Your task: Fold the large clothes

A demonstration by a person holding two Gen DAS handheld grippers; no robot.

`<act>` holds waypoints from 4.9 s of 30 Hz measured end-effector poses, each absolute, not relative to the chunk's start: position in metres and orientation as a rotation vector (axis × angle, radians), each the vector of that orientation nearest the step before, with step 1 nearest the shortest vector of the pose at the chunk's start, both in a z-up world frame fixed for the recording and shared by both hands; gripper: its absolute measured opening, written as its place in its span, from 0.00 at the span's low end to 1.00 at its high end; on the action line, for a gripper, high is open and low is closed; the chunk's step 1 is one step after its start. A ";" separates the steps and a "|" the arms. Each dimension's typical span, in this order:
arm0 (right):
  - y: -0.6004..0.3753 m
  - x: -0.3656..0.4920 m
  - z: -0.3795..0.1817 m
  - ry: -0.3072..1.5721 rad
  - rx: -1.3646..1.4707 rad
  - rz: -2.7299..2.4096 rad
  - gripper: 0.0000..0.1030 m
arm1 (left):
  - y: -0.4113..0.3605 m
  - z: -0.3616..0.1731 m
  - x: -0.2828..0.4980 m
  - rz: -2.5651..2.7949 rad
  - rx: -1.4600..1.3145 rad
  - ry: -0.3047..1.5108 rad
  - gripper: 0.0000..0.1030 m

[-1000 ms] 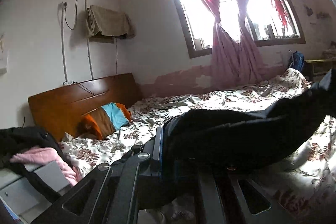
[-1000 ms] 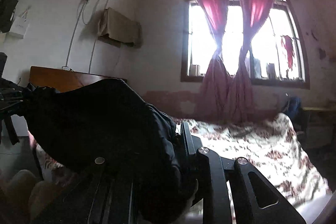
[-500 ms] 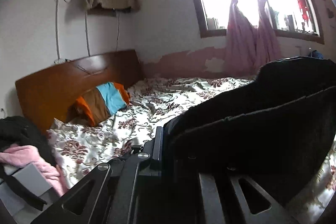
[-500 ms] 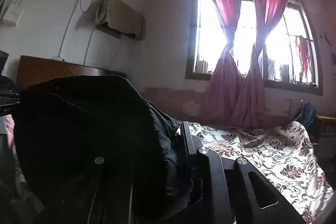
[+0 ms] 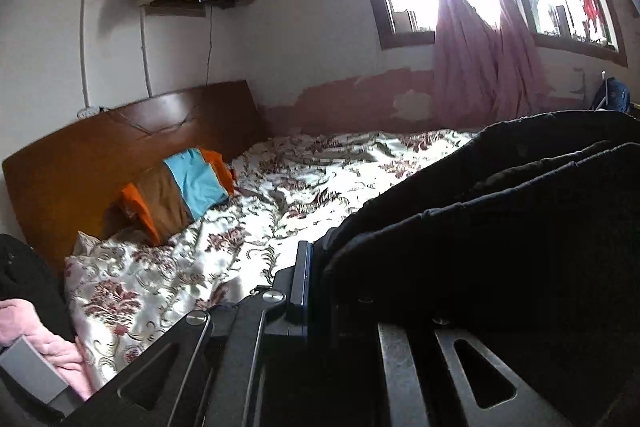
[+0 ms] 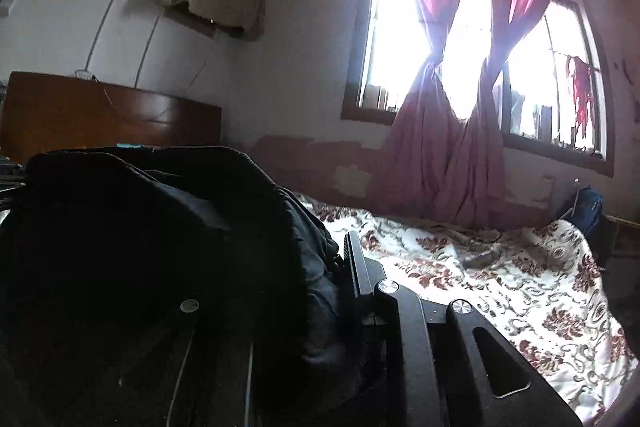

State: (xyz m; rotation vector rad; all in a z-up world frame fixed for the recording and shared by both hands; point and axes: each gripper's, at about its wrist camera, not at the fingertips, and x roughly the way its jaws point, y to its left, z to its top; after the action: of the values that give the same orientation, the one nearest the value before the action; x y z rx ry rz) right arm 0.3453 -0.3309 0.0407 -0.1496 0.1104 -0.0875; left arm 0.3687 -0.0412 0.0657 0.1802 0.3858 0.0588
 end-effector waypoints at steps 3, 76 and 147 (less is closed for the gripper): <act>-0.329 0.366 0.030 0.144 -0.142 -0.090 0.16 | -0.040 0.052 0.386 0.050 0.162 0.419 0.07; -0.342 0.532 -0.055 0.789 0.014 0.217 0.96 | 0.005 -0.043 0.469 0.053 -0.132 0.713 1.00; -0.441 0.381 -0.092 0.628 0.161 0.045 0.99 | 0.088 -0.097 0.401 -0.170 -0.533 0.755 1.00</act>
State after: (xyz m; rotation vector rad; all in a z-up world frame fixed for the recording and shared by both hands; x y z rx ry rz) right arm 0.3806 -0.4410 -0.0919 0.1615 0.6276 0.0448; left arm 0.4005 0.0876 -0.0974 -0.5334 0.7548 -0.1697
